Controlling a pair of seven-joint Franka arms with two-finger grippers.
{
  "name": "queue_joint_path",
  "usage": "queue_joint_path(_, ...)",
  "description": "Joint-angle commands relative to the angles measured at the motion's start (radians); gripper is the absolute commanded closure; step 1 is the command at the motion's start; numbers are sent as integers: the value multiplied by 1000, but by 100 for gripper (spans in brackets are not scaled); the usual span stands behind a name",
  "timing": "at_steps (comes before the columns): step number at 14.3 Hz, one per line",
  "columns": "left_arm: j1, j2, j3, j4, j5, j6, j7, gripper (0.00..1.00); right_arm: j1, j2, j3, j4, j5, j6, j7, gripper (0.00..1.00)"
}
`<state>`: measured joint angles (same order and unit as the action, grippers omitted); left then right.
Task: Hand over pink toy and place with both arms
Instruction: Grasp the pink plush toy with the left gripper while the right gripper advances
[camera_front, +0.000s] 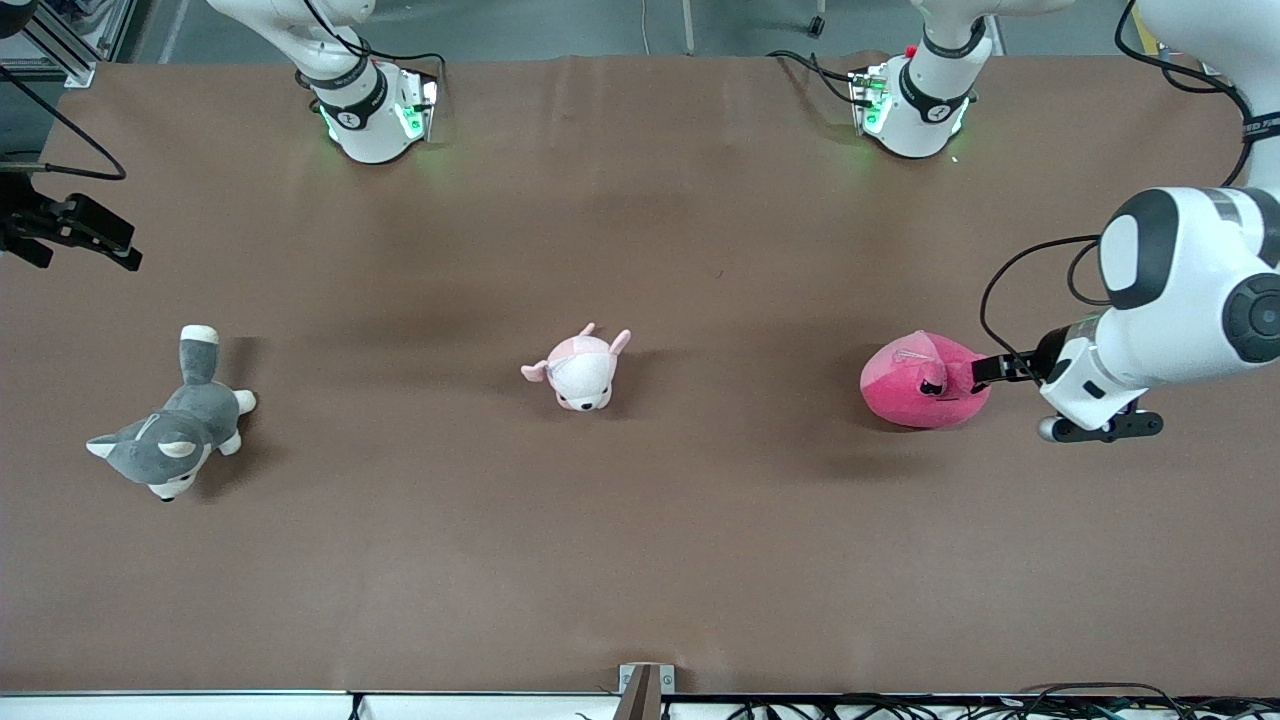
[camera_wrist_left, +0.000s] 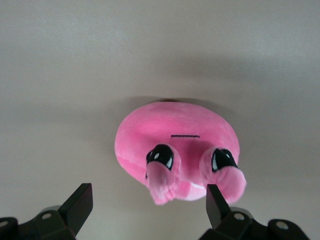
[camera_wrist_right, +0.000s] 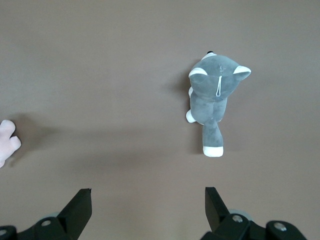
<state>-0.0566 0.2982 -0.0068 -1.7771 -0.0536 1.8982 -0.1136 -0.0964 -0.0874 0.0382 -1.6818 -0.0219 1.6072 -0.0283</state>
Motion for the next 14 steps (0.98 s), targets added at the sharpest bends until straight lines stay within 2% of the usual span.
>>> queue_joint_path(1,0,-30,-15,-96,-3,85,-18,3,47,14,0,11,-1,-24,7,0)
queue_joint_path(2,0,-28,-16,-110,-3,100,-31,8,58,15,2,8,-1,-26,5,0)
queue_joint_path(4,0,-24,-19,-126,-3,134,-41,29,99,66,0,20,-7,-32,4,0)
queue_joint_path(6,0,-13,-19,-127,-3,147,-43,46,98,69,0,24,-4,-35,-1,0)
queue_joint_path(11,-2,-11,-21,-123,-52,147,-98,100,101,71,3,28,2,-47,-4,0)
queue_joint_path(14,-5,-19,-22,-119,-57,133,-109,100,107,71,3,33,120,-70,-4,0)
